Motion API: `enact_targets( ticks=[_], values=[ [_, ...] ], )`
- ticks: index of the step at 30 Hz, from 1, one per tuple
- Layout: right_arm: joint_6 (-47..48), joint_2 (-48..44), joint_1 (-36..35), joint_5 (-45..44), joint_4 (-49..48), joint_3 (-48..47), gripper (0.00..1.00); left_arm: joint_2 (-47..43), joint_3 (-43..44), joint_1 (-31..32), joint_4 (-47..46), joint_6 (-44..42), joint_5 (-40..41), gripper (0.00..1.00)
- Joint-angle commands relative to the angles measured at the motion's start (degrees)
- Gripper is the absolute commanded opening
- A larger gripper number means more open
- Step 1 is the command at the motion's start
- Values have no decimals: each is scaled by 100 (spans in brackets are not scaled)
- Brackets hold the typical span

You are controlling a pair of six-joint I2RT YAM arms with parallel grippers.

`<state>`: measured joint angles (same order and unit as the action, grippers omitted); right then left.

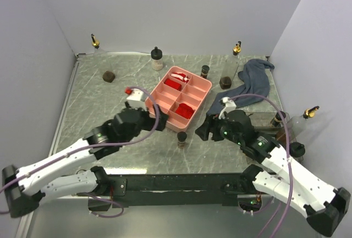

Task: Organize the condiment bottles
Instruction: Place the bottle at the center of the board, then pick up the bottle from the center of the board.

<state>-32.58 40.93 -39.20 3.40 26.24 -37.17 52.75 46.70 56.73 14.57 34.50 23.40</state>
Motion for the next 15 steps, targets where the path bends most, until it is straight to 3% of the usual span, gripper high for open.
enact_targets(
  ticks=[1,6,15],
  values=[
    [23,441,-561,-322,-312,-466,78,-537,-73,-548,537,-443,-442,97],
    [94,1249,-1404,-1164,-198,-862,76,-810,146,-654,1249,-637,-142,97],
    [252,2532,-1995,-1834,-163,-1477,74,-1494,-160,-646,1777,-489,59,97]
  ],
)
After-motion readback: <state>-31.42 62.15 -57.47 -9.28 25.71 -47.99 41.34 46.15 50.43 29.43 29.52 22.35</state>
